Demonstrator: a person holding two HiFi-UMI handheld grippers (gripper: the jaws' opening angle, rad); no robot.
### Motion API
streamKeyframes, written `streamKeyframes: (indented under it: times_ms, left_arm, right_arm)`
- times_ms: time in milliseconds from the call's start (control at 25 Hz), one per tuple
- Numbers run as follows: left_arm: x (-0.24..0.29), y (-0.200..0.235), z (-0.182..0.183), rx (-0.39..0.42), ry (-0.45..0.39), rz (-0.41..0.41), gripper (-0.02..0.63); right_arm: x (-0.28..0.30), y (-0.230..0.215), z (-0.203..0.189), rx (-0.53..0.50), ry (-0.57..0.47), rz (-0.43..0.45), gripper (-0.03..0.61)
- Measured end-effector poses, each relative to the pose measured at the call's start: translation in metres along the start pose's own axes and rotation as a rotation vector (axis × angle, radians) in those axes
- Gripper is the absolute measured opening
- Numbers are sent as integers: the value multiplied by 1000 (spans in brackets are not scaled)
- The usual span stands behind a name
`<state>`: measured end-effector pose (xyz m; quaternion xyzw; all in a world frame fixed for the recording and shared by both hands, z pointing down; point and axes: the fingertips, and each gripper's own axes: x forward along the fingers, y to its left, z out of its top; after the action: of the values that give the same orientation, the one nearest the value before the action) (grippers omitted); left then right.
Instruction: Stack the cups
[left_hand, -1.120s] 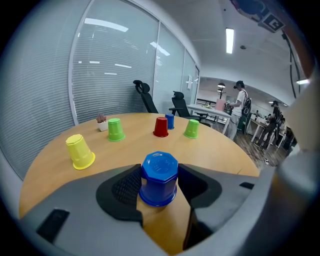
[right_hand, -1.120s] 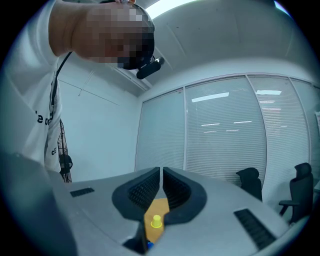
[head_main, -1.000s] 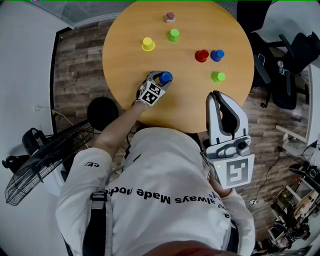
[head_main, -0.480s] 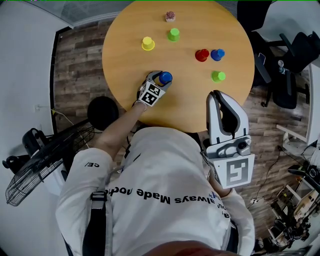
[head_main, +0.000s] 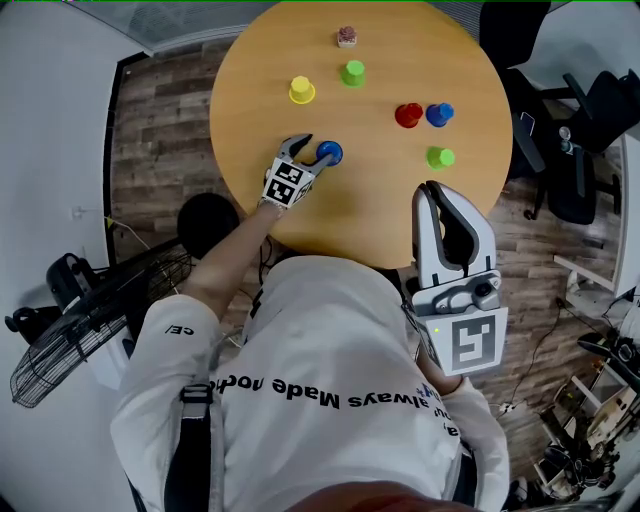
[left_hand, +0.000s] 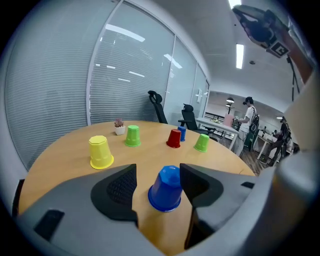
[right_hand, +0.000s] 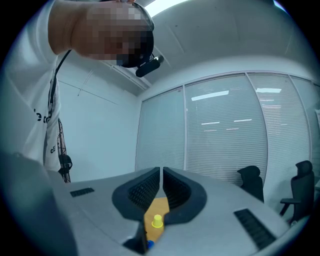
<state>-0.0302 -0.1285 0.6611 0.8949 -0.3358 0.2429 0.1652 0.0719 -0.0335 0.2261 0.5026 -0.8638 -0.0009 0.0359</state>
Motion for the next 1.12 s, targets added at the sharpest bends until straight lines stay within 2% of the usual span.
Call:
streamKeyframes:
  times_ms: [200,560,840,1120]
  left_arm:
    - [-5,38,14,-6,-24,70,258]
    - [4,114,27,-60,14,186,258]
    - [25,142,30,-58,68,204,259]
    - [45,161,30,-24,130,205,268]
  right_arm:
    - [2,0,-3,4,3,7,43]
    - [5,-3,-10,1,27,20,43]
    - [9,-10,-17,13,45,17,43]
    - [19,-13,-23,31,60,9,43]
